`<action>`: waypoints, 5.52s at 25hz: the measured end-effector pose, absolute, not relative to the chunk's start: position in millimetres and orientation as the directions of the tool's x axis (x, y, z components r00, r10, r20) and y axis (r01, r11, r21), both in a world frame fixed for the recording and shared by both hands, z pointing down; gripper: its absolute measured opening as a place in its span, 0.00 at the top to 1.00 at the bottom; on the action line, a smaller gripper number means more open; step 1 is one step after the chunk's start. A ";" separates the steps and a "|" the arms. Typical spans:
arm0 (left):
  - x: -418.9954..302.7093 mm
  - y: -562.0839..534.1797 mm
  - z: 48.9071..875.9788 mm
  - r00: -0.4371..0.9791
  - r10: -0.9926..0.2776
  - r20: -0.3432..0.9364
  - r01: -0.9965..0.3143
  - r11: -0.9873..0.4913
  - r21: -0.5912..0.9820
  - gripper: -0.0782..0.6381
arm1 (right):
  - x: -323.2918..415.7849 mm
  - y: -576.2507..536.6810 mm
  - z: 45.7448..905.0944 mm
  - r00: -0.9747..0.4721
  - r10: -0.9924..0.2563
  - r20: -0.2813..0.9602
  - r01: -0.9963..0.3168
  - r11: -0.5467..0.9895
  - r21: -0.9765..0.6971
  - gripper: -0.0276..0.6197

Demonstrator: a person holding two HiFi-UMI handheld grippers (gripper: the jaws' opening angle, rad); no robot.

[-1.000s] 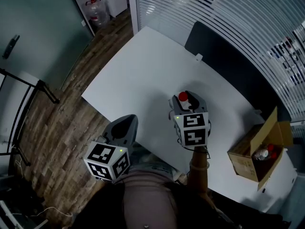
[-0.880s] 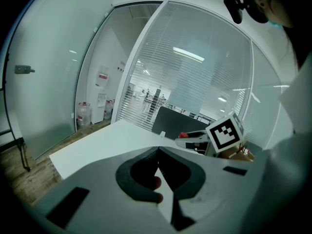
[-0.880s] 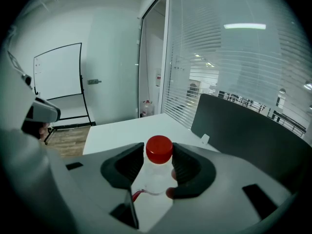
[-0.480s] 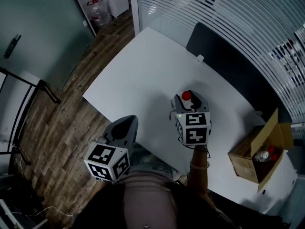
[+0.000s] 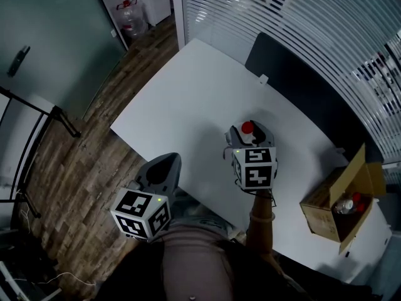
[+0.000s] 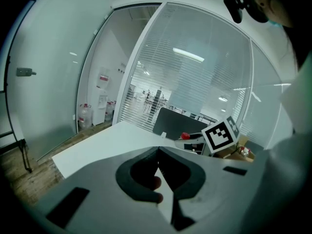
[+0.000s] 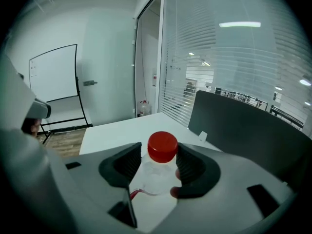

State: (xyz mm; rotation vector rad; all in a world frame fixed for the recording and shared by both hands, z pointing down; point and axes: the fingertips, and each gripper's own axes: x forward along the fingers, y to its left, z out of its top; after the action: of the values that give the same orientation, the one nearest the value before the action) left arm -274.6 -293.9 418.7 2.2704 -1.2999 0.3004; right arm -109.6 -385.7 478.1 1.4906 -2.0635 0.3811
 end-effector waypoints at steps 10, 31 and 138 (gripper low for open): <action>-274.1 -289.2 416.3 0.524 -0.739 0.423 -0.850 -0.426 0.309 0.88 | -101.2 -384.7 479.4 -0.203 -0.785 0.585 -0.944 0.315 0.095 0.62; -273.5 -279.0 408.9 0.547 -0.737 0.397 -0.836 -0.452 0.311 0.88 | -108.1 -371.1 466.1 -0.219 -0.800 0.559 -0.938 0.331 0.107 0.57; -58.6 -33.0 358.5 0.763 -0.578 0.290 -0.644 -0.714 0.275 0.88 | 74.0 -12.0 392.1 -0.059 -0.922 0.383 -0.992 0.098 0.084 0.90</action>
State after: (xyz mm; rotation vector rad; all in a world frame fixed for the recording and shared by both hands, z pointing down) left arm -58.6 -33.0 358.5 2.5998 -0.9361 0.2592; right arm 74.0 -12.0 392.1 1.8830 -2.0438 0.2862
